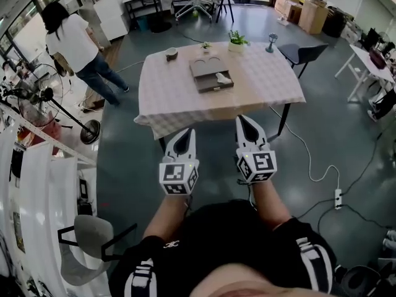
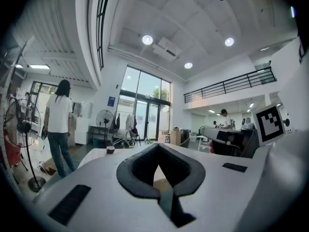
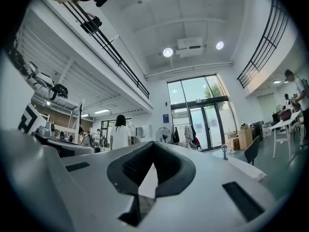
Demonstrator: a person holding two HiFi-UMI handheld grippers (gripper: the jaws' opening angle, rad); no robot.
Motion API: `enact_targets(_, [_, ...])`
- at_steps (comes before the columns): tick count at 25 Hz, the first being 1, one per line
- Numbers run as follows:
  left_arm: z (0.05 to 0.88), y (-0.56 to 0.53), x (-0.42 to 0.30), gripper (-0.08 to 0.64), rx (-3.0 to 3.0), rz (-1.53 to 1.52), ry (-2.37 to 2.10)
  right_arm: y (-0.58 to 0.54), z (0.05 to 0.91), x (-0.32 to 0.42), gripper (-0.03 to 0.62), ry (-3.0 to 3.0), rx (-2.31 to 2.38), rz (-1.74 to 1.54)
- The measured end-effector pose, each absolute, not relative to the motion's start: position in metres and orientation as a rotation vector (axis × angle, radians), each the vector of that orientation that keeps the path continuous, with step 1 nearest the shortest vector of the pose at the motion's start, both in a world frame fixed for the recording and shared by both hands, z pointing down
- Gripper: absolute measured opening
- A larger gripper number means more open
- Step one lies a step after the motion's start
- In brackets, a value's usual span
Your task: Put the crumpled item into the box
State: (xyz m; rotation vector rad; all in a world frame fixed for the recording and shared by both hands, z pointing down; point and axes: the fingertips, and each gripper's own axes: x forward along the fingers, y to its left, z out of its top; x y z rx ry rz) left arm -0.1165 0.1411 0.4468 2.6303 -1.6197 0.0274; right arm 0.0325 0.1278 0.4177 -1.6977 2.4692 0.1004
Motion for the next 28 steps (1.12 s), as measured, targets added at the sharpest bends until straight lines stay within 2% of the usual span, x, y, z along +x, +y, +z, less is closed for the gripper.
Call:
enact_targets(14, [0.457, 0.128, -0.155, -0.003, 2.633, 0.039, -1.609, 0.112, 0.422, -0.003, 0.003, 2.449, -1.722, 0.103])
enact_targets(28, [0.462, 0.020, -0.149, -0.003, 2.615, 0.036, -1.701, -0.009, 0.430, 0.010, 0.003, 2.466, -1.664, 0.118])
